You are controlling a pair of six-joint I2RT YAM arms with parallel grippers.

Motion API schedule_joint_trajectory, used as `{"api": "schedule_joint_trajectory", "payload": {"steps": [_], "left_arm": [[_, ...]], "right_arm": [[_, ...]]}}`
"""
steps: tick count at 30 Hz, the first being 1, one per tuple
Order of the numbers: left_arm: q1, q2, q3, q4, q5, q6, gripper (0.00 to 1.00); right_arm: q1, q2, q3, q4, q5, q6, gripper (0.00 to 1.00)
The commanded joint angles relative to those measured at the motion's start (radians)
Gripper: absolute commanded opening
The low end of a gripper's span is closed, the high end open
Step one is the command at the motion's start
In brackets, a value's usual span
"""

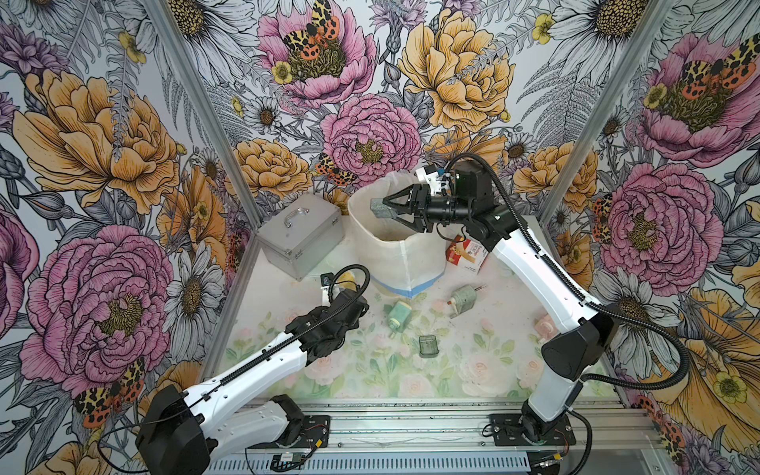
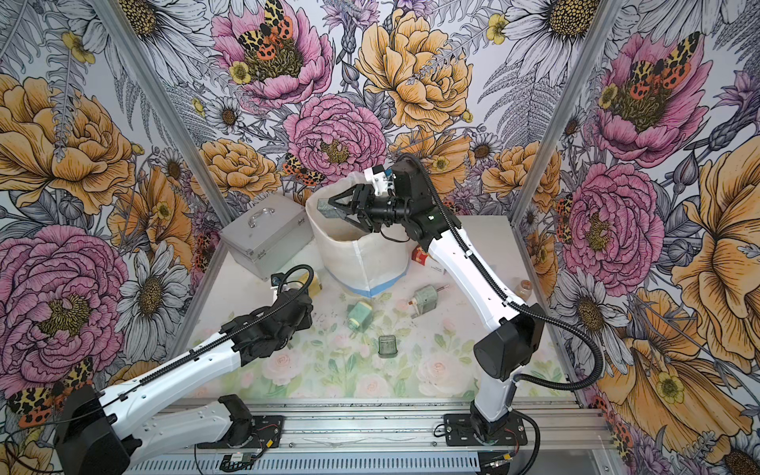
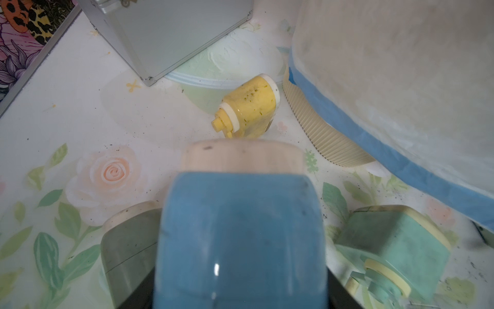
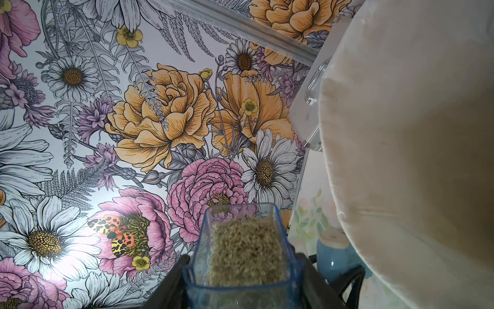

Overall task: Take out the pencil sharpener tray and clean the shavings
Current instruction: Pour the shavings into the trash bin.

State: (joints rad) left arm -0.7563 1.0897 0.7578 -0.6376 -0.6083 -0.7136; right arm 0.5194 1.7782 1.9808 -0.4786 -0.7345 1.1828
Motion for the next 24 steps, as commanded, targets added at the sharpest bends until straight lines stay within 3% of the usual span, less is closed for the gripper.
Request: {"api": "schedule_joint_trajectory", "payload": {"steps": [1, 6, 10, 24], "left_arm": [[-0.019, 0.015, -0.012, 0.035, -0.067, -0.056, 0.0], [-0.046, 0.056, -0.042, 0.054, -0.089, -0.142, 0.0], [-0.074, 0.072, -0.062, 0.058, -0.118, -0.189, 0.0], [-0.141, 0.11, -0.062, 0.065, -0.183, -0.251, 0.0]], "right_arm": [[-0.005, 0.011, 0.033, 0.036, 0.031, 0.123, 0.32], [-0.003, 0.021, 0.021, 0.094, 0.064, 0.251, 0.31], [-0.001, 0.027, -0.054, 0.275, 0.05, 0.406, 0.31], [0.034, -0.024, -0.218, 0.45, 0.256, 0.656, 0.29]]}}
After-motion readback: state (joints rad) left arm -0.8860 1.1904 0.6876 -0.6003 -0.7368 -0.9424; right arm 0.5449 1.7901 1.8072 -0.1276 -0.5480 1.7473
